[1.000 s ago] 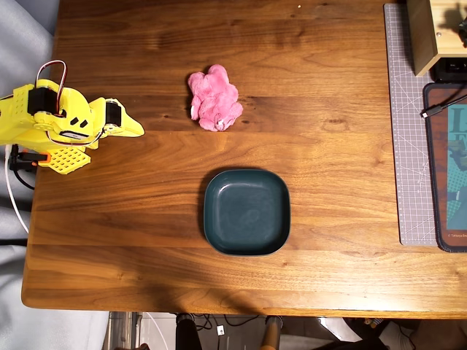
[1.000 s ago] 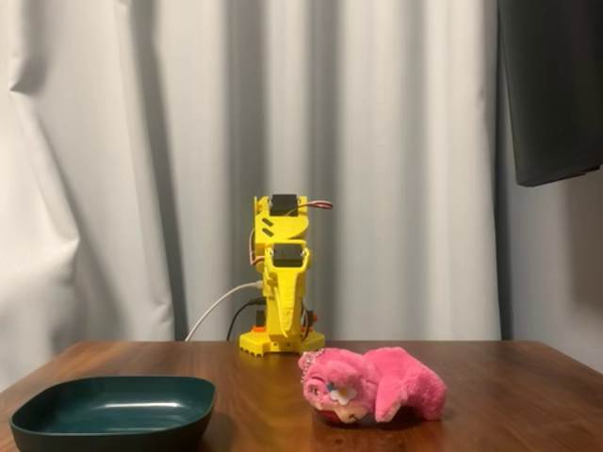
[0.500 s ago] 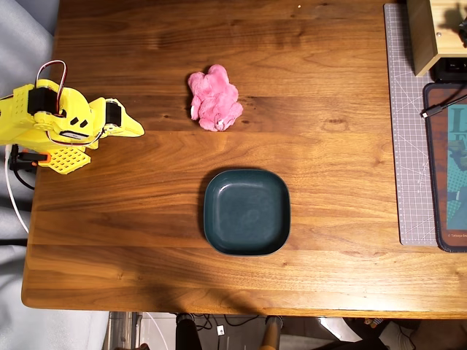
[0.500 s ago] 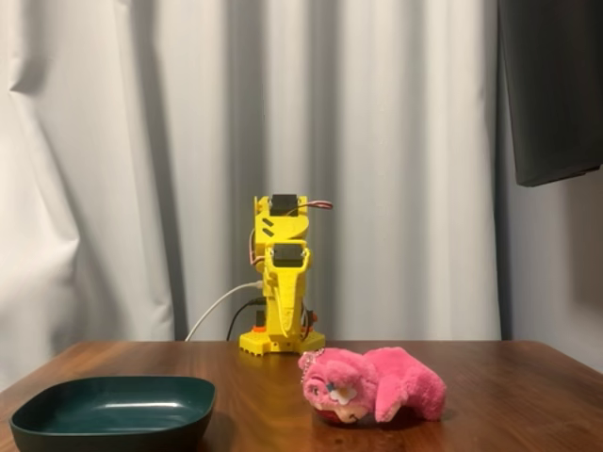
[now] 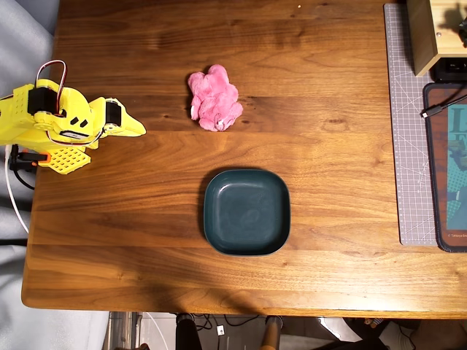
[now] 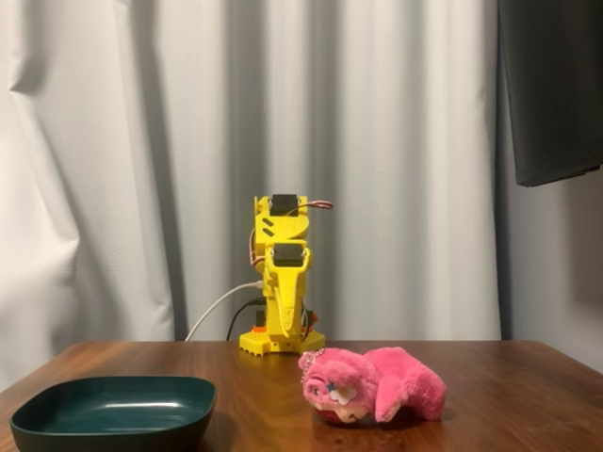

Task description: Grasp a strawberry bear and put it in the bin.

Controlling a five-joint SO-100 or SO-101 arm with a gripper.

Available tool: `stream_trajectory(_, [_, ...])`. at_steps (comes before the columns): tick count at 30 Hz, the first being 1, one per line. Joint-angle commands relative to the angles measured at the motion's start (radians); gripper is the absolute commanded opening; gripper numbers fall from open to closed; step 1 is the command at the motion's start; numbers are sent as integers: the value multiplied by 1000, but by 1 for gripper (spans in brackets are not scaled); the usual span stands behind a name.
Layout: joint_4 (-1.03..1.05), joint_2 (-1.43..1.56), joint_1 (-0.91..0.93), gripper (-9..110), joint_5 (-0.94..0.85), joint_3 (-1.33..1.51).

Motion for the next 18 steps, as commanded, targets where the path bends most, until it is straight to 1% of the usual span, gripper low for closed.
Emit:
stream_trajectory(1, [-14, 28, -23, 0, 6, -3])
stream_trajectory(3, [-14, 28, -61, 0, 6, -5])
stream_trajectory(5, [-15, 28, -98, 3, -37, -5])
stream_trajectory(6, [-14, 28, -110, 2, -186, 5])
stream_trajectory(7, [-15, 28, -112, 0, -199, 6])
stream_trajectory(9, [-15, 28, -114, 0, -229, 3])
stream_trajectory(12, [-51, 5, -110, 0, -227, -54])
stream_trajectory(14, [-74, -118, -83, 0, -218, -173])
stream_trajectory(16, [-87, -367, -75, 1, -202, -365])
stream_trajectory(18, [-74, -650, -103, 5, -153, -595])
